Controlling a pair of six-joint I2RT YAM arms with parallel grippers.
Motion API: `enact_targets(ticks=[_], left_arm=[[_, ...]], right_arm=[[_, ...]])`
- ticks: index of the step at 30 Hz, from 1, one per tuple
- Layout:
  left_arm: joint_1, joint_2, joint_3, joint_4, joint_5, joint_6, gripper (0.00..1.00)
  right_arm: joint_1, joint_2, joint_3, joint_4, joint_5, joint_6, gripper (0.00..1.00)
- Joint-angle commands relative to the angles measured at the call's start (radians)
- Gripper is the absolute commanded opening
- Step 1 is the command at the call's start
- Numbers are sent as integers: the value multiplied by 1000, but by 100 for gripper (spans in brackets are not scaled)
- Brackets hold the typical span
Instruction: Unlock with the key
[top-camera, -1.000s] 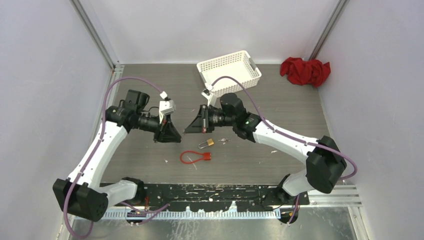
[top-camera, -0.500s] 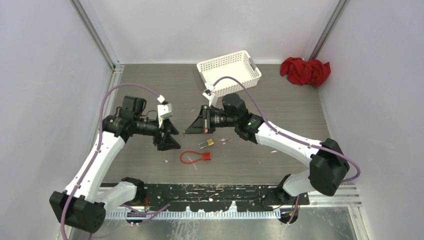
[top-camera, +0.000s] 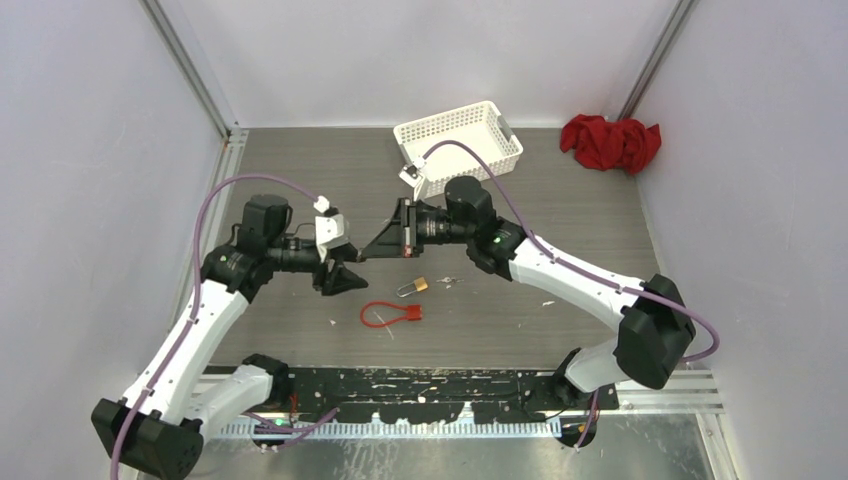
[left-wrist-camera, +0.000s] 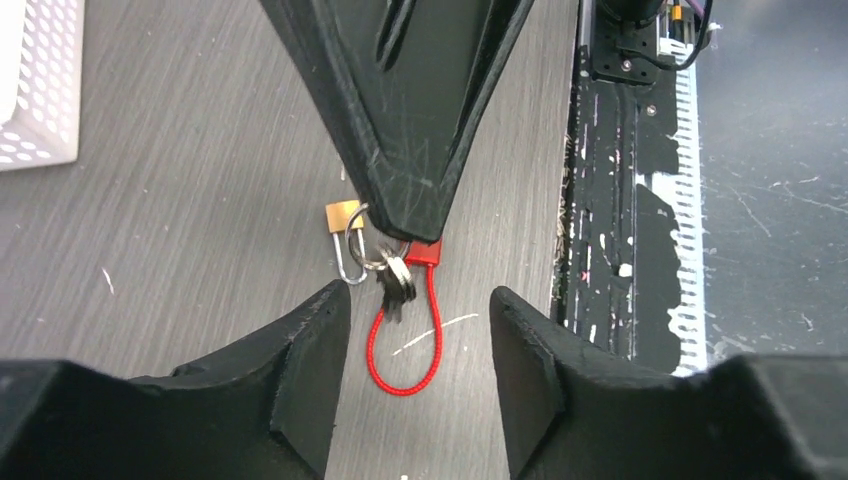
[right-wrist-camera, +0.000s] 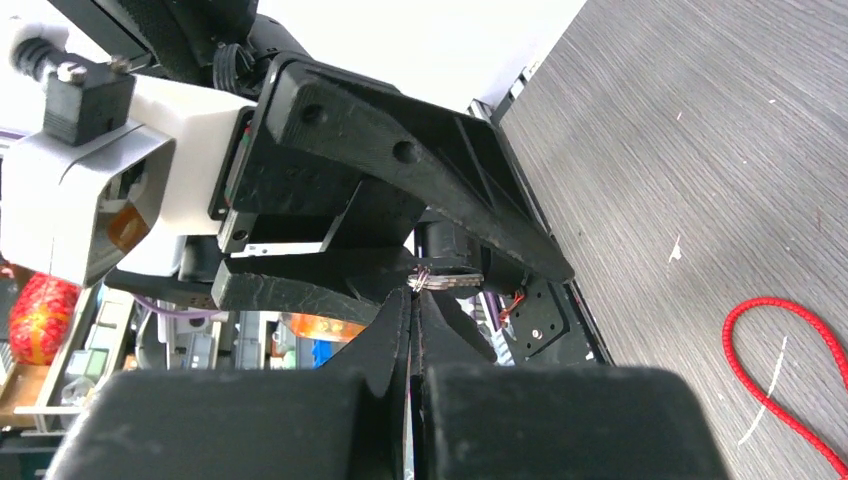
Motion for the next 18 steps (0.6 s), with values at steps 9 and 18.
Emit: enact_targets(ticks=[9, 18], left_arm=[[-15, -66, -10, 102, 16, 28, 18], [-15, -90, -13, 84, -19, 47, 0]], right_arm=[[3, 12, 59, 6, 0, -26, 1], [3, -14, 52, -59, 30, -64, 1]])
